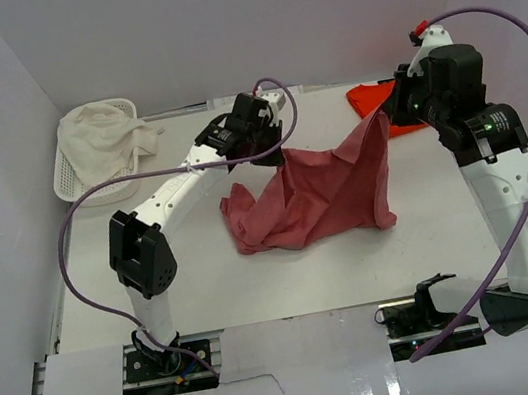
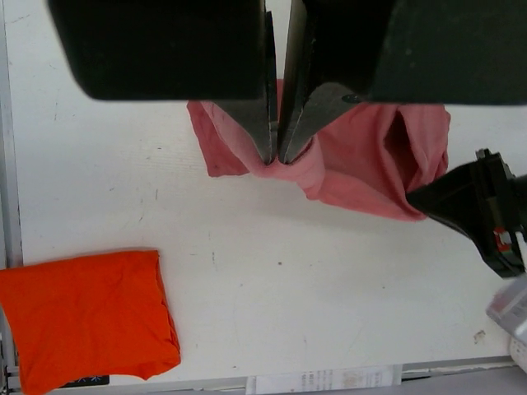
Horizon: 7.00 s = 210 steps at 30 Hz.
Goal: Fold and stack the t-shirts
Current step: Flatten out the tshirt
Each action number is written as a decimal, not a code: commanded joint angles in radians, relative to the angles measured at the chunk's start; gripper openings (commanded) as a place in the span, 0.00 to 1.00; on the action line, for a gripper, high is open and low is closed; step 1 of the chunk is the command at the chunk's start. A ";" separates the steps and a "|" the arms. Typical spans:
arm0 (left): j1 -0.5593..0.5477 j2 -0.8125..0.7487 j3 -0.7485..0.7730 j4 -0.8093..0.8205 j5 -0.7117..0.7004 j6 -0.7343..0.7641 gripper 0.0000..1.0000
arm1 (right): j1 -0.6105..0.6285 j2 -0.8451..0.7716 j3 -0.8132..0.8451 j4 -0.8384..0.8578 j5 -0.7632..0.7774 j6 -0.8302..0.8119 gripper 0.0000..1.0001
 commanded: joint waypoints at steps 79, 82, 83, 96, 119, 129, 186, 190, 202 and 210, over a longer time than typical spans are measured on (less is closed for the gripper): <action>0.062 0.148 0.265 -0.129 -0.216 0.088 0.00 | -0.001 -0.045 -0.155 0.085 -0.097 -0.016 0.08; 0.062 0.237 0.420 -0.115 -0.260 0.122 0.00 | -0.001 -0.048 -0.166 0.091 -0.098 -0.015 0.08; 0.062 0.251 0.439 -0.089 -0.268 0.136 0.00 | -0.001 -0.049 -0.169 0.093 -0.098 -0.015 0.08; 0.063 0.182 0.239 -0.011 -0.333 0.099 0.98 | -0.001 -0.061 -0.195 0.096 -0.108 -0.018 0.08; 0.019 -0.901 -0.782 0.376 -0.035 0.213 0.98 | -0.001 -0.084 -0.253 0.133 -0.141 -0.007 0.08; -0.229 -0.585 -0.779 0.194 -0.405 0.087 0.90 | -0.001 -0.091 -0.268 0.133 -0.138 0.001 0.08; -0.168 -0.022 -0.470 0.223 -0.550 0.035 0.77 | -0.001 -0.100 -0.314 0.160 -0.149 -0.016 0.08; -0.158 -0.005 -0.460 0.221 -0.542 0.042 0.66 | -0.001 -0.101 -0.316 0.160 -0.146 -0.018 0.08; -0.132 -0.002 -0.463 0.220 -0.620 0.026 0.64 | -0.001 -0.107 -0.319 0.162 -0.151 -0.021 0.08; -0.124 0.029 -0.480 0.249 -0.728 -0.086 0.58 | -0.001 -0.107 -0.324 0.163 -0.155 -0.022 0.08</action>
